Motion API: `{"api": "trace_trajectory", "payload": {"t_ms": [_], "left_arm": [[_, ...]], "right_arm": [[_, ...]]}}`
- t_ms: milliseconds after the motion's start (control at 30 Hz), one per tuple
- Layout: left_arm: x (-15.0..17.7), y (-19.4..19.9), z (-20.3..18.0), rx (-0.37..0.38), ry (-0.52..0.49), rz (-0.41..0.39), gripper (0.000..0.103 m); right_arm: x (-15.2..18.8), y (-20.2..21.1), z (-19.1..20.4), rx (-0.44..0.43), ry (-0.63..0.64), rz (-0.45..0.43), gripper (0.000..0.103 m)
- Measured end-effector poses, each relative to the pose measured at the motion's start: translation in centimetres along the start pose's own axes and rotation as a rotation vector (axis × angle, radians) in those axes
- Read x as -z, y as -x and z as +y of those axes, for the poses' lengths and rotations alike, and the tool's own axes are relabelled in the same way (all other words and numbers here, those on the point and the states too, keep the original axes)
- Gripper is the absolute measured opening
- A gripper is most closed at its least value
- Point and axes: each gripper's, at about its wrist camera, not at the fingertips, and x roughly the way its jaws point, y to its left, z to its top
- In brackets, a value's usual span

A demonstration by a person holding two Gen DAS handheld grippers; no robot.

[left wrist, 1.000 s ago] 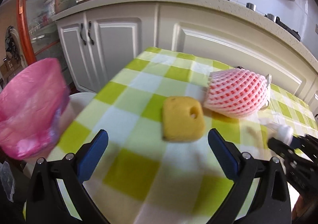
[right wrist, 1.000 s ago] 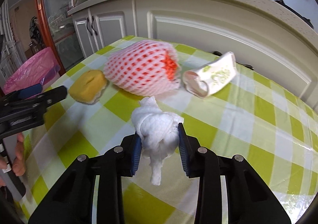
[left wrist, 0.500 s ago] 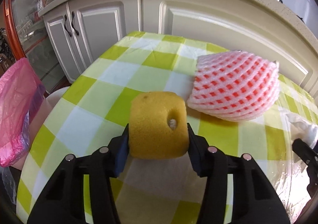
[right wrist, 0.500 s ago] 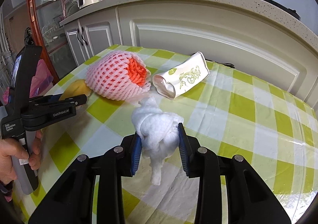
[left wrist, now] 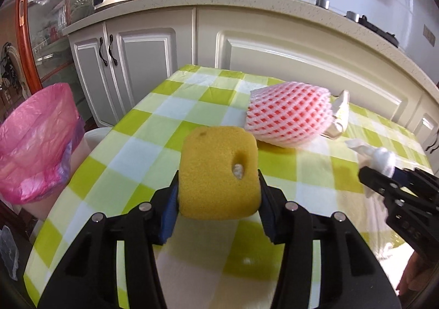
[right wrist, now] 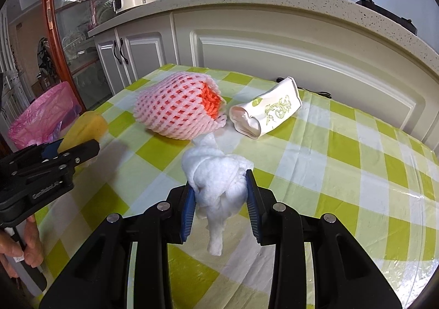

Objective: Collect trash
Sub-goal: 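Carry the sponge and tissue to the pink bin and open both tools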

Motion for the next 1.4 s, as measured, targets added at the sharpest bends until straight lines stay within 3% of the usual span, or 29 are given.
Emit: {"api": "trace_trajectory", "payload": {"t_ms": [333,767,1400], "left_arm": [[2.5,5.6,-0.8,0.021,-0.025,-0.061,0.049],[4.9,10.3,-0.3,0.021,-0.03,-0.083,0.049],[6.0,16.3,3.3,-0.028,0.001,-0.158,0.049]], "right_arm": [[1.2,3.1,1.8,-0.011,0.005,-0.025,0.033],[3.0,8.0,3.7,-0.008,0.035,-0.059,0.033],[2.8,12.6,8.4,-0.027,0.144,-0.109,0.033]]}}
